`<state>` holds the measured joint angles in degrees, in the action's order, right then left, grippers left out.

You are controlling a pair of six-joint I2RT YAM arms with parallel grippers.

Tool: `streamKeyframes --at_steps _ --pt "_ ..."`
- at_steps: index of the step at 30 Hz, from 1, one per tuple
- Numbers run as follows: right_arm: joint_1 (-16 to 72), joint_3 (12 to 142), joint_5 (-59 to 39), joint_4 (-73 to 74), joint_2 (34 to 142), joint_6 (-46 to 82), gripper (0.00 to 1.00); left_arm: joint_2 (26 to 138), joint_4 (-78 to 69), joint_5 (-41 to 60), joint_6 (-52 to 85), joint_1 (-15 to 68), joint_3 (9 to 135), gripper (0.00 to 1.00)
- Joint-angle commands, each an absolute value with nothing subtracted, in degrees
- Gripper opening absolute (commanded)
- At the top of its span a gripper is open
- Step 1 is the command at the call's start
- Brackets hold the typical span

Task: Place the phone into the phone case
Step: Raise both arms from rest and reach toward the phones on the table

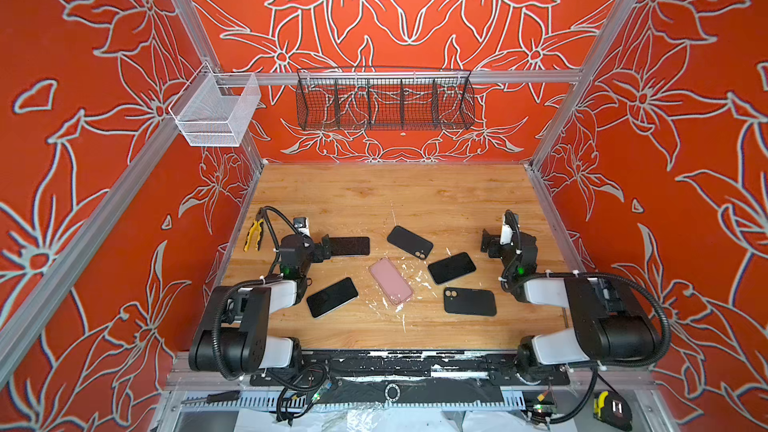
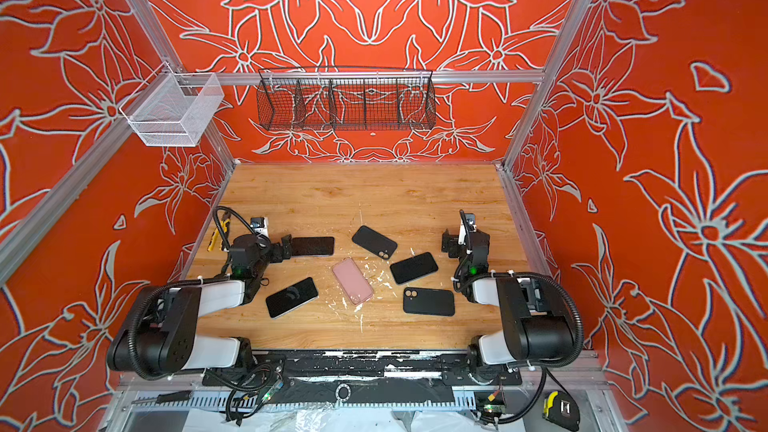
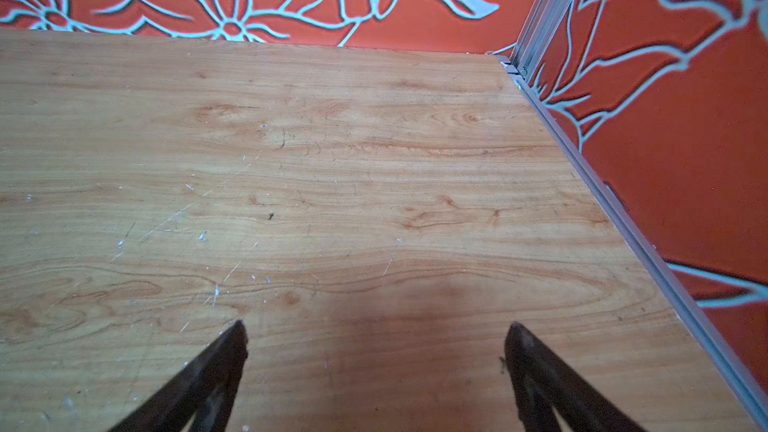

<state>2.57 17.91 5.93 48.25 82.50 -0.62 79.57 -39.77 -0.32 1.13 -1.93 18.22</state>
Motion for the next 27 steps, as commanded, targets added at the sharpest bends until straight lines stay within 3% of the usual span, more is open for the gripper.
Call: streamKeyframes --at_steps 1,25,27 --pt "2.42 18.02 5.19 48.01 81.91 -0.44 0.98 79.32 -40.97 -0.18 1.01 -2.43 18.73 0.97" --pt "2.46 17.95 5.2 48.0 81.83 -0.39 0.98 79.28 -40.98 -0.31 0.97 -2.45 18.71 0.97" --pt "2.43 17.65 5.54 48.64 81.68 -0.22 0.98 78.09 -39.77 -3.75 2.33 -2.35 19.08 0.97"
